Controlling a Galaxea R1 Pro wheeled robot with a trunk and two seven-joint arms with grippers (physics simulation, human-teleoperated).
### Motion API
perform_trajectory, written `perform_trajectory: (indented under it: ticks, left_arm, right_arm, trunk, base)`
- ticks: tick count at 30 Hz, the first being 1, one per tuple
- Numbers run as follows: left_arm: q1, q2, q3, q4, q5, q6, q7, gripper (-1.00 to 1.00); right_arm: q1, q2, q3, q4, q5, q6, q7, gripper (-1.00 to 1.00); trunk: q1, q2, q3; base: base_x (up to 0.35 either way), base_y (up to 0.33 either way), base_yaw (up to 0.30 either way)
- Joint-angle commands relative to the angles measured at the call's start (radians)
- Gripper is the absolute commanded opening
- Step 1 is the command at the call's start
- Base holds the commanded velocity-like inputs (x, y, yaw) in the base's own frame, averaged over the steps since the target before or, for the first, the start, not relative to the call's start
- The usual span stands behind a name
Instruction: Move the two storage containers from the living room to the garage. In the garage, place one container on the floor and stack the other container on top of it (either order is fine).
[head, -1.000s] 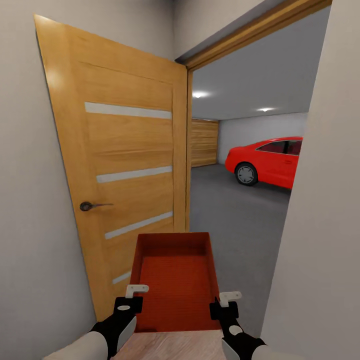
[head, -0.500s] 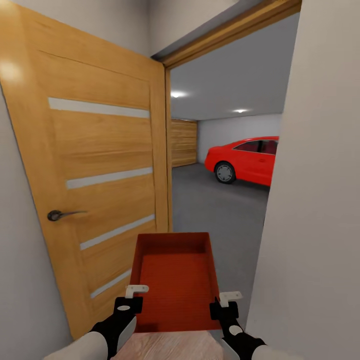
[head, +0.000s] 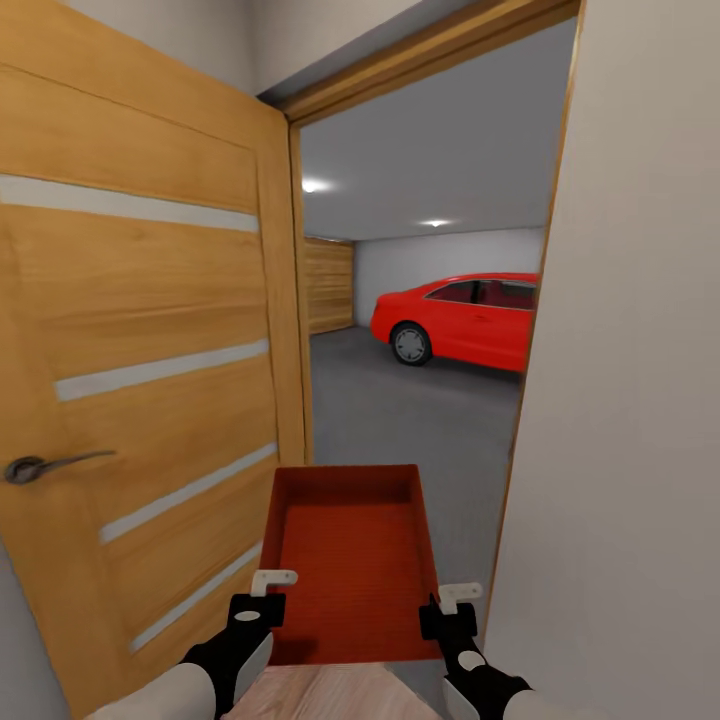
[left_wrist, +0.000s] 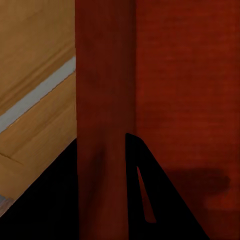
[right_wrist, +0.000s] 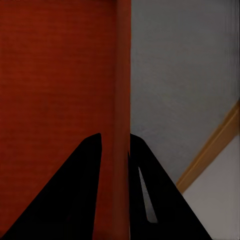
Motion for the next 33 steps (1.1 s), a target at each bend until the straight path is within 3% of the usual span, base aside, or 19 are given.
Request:
perform_trajectory:
  ticks: [1,12,33]
  left_arm:
    - [-0.001,-0.004,0.027,-0.012,0.057,0.002,-0.003,-1.0]
    - [-0.001,-0.004,0.027,-0.012,0.057,0.002,-0.003,-1.0]
    - [-0.001,-0.004,0.027,-0.012,0.057,0.002,-0.003,-1.0]
  right_arm:
    - [0.0,0.001,0.012,0.001,0.003,0.002,0.005,-1.0]
    - [0.0,0.003,0.012,0.001,0.003,0.001,-0.002,-1.0]
    - [0.0,0.002,0.012,0.001,0.003,0.002,-0.002,-1.0]
  trunk:
    - [0.001,-0.001,-0.002]
    - [0.001,-0.001,-0.002]
    - [0.001,-0.001,-0.002]
  base:
    - [0.246,0.215,-0.276]
    - [0.247,0.215,-0.095]
    - [0.247,0.215,-0.275]
